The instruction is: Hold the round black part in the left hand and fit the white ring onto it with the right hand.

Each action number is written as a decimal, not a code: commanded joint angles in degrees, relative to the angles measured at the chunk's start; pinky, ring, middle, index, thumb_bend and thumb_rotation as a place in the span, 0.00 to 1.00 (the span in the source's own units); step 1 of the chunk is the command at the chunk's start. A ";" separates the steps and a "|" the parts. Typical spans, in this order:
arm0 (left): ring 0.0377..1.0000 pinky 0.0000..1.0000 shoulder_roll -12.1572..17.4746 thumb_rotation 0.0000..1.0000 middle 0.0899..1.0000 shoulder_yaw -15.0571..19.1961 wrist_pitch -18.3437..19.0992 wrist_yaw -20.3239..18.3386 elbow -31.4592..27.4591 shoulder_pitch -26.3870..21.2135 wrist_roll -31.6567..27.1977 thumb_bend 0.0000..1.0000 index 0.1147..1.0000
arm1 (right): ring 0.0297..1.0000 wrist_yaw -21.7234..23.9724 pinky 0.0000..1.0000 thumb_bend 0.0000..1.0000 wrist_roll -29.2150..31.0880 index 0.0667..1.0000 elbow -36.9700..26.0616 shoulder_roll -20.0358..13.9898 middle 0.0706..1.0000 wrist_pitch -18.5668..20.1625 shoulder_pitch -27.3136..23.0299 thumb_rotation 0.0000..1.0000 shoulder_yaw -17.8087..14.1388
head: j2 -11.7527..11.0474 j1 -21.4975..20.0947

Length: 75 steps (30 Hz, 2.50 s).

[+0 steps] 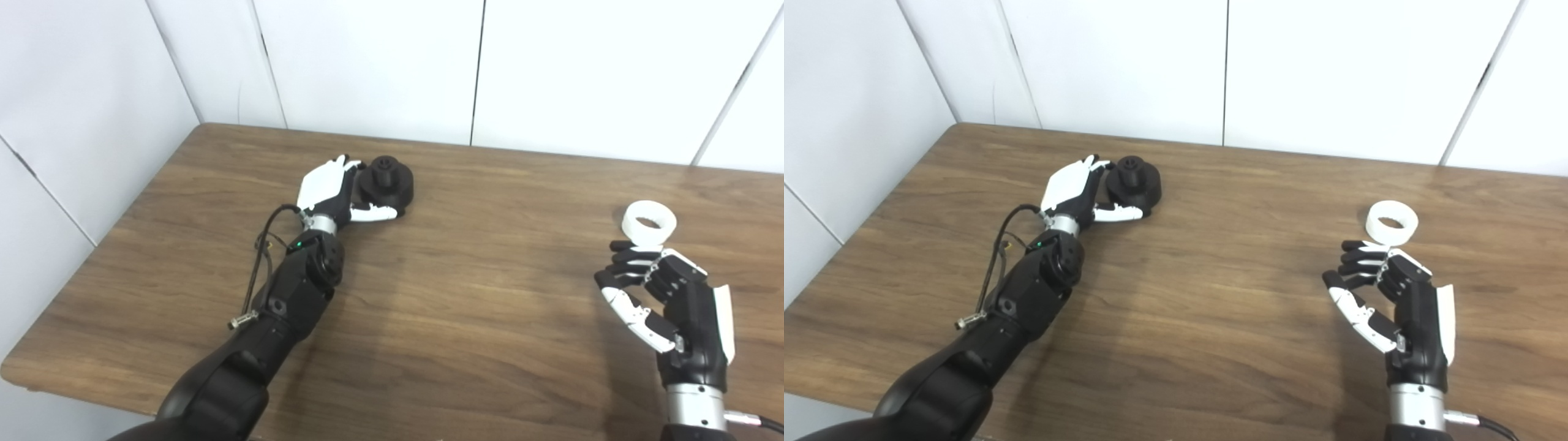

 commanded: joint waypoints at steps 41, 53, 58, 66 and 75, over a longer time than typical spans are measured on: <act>1.00 1.00 -2.29 0.22 0.93 1.68 -9.45 -1.78 -7.51 3.93 -10.38 0.87 0.53 | 0.51 -0.50 0.43 0.50 0.59 0.46 -2.02 0.68 0.61 -0.92 0.09 0.15 -0.41 | 0.47 0.06; 1.00 1.00 -2.32 0.25 0.94 -0.22 -5.36 -6.51 -18.46 9.14 -9.93 0.87 0.54 | 0.51 -0.47 0.42 0.50 0.42 0.46 -1.77 0.40 0.61 -0.97 -0.39 0.15 -0.45 | 0.46 -0.21; 1.00 1.00 -2.16 0.26 0.95 -1.24 -3.87 -9.01 -24.81 12.21 -9.01 0.87 0.54 | 0.51 -0.57 0.42 0.50 -0.21 0.46 -2.04 0.59 0.61 -0.97 -0.46 0.15 -0.24 | 0.54 -0.45; 1.00 1.00 -2.76 0.24 0.96 -2.14 -1.40 -12.87 -35.34 17.79 -8.23 0.89 0.54 | 0.51 -0.60 0.42 0.50 0.25 0.46 -2.81 1.23 0.60 0.07 -0.48 0.14 -0.28 | 0.98 -1.49; 1.00 1.00 -2.93 0.22 0.96 -3.12 -1.86 -16.38 -44.51 22.89 -7.78 0.89 0.53 | 0.50 -0.80 0.41 0.50 -0.27 0.46 -3.82 1.59 0.60 1.53 -0.77 0.14 -0.15 | 1.44 -2.94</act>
